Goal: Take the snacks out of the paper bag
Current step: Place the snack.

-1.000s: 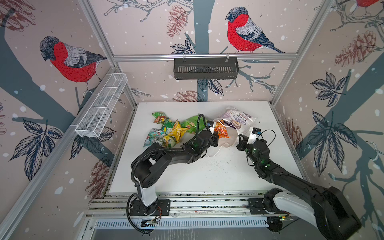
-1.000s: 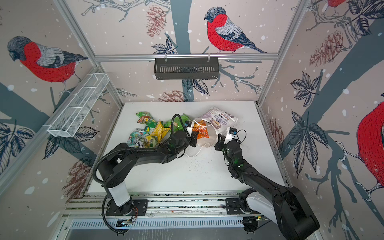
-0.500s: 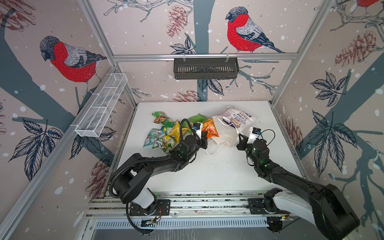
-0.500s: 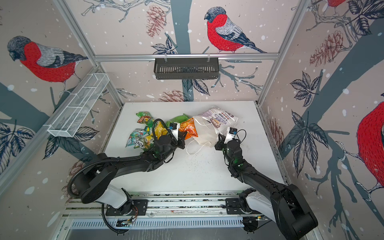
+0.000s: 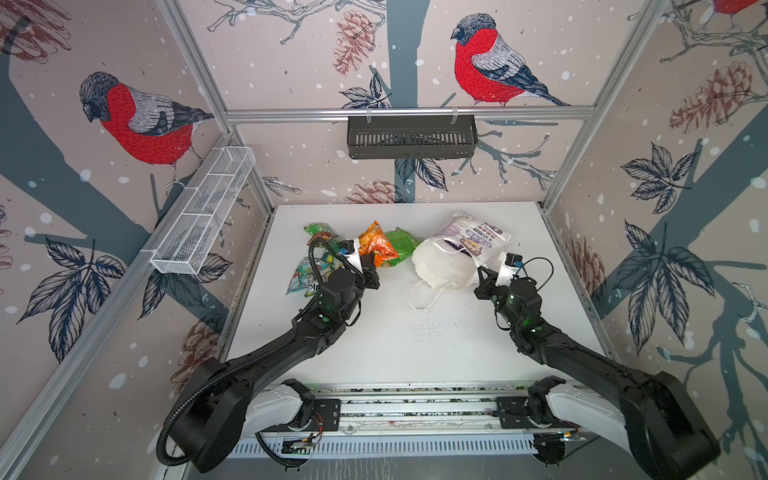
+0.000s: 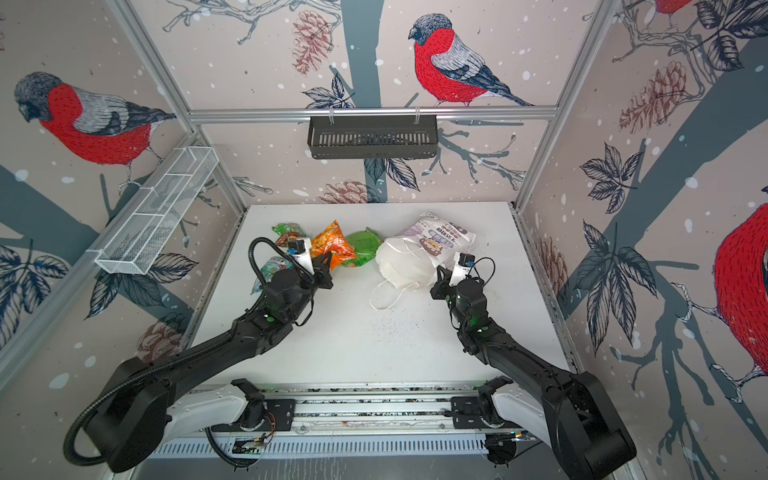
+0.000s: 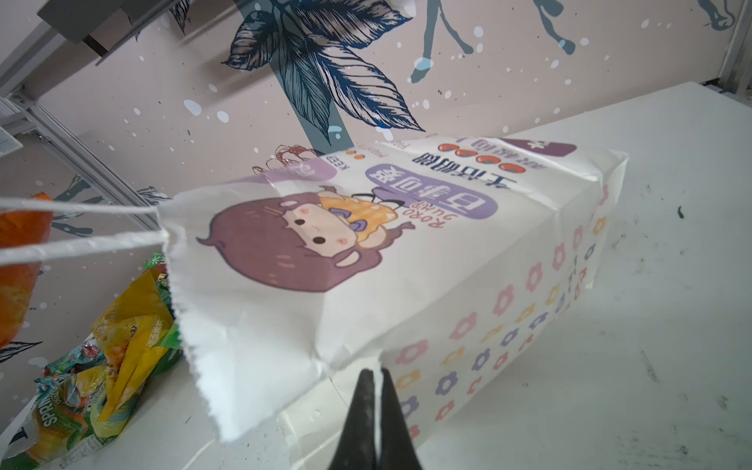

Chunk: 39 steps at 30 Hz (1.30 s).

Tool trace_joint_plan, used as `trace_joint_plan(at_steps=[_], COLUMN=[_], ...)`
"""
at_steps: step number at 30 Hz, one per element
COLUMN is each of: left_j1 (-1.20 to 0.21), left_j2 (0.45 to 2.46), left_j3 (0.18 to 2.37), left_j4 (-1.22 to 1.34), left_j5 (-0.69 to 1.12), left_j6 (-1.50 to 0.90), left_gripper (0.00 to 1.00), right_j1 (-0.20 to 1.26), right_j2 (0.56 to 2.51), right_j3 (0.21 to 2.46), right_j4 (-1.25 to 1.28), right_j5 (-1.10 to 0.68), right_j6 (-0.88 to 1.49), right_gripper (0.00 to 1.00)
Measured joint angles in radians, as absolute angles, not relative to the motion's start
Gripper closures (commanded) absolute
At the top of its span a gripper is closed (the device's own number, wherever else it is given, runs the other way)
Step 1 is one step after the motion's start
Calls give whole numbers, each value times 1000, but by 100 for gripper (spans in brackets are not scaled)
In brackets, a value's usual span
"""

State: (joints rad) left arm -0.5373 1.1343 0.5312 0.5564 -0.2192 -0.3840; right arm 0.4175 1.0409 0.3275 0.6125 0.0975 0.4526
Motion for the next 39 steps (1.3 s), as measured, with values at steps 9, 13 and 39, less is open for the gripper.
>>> trace_joint_plan(at_steps=[9,13,39], left_j1=[-340,-304,-425], left_j2=[1079,1109,1230], left_j3=[456,445,662], left_j4=[440,433,280], left_j5=[-220,-219,-226], left_j6=[-490,-508,-366], left_gripper=[100,100,31], right_j1=[418,418,411], right_j2=[990,983,872], right_j3=[316,315,232], right_j4=[577,575,558], right_j5=[103,105,92], right_j6=[437,438,390], right_gripper=[100,100,100])
